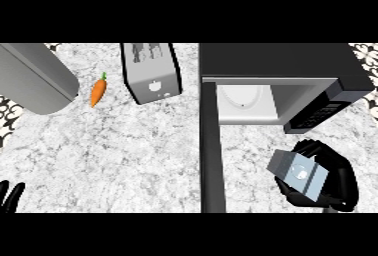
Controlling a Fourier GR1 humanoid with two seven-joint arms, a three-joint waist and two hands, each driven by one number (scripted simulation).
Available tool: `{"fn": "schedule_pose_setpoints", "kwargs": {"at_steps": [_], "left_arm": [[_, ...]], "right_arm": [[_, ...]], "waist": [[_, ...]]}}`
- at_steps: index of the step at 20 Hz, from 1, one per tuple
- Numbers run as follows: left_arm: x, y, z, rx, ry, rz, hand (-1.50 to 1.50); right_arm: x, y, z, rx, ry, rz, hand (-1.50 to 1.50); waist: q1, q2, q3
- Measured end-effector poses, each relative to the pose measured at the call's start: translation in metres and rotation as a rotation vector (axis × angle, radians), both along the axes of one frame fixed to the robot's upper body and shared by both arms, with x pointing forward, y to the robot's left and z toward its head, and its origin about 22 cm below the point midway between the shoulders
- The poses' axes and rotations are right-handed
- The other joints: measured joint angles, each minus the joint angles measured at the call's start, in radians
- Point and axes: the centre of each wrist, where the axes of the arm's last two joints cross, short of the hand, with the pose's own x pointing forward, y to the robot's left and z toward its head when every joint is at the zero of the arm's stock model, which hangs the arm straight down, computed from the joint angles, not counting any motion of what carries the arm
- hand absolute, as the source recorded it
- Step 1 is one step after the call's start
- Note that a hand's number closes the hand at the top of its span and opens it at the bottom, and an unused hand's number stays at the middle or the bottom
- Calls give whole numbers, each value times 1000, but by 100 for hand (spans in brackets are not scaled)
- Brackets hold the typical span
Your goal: Pick up the milk, place it into the microwave and close the microwave
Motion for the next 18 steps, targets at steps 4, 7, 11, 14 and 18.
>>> {"fn": "schedule_pose_setpoints", "kwargs": {"at_steps": [4, 7, 11, 14, 18], "left_arm": [[-7, 6, 4, 1, 5, 1, -150], [-10, 6, -1, 2, 8, 4, -150], [-5, 8, 1, 9, 6, 11, -150], [-3, 12, -1, 10, 6, 15, -150], [1, 14, -3, 9, 9, -3, -150]], "right_arm": [[24, 18, 17, -58, 15, -25, 150], [47, 30, 29, -82, 39, -40, 150], [82, 36, 31, -110, 64, -49, 150], [109, 43, 31, -108, 83, -52, 150], [122, 30, 30, -118, 23, -65, 150]], "waist": [[6, 1, 0], [9, 1, 0], [11, 3, 1], [15, 4, 1], [-2, -12, 6]]}}
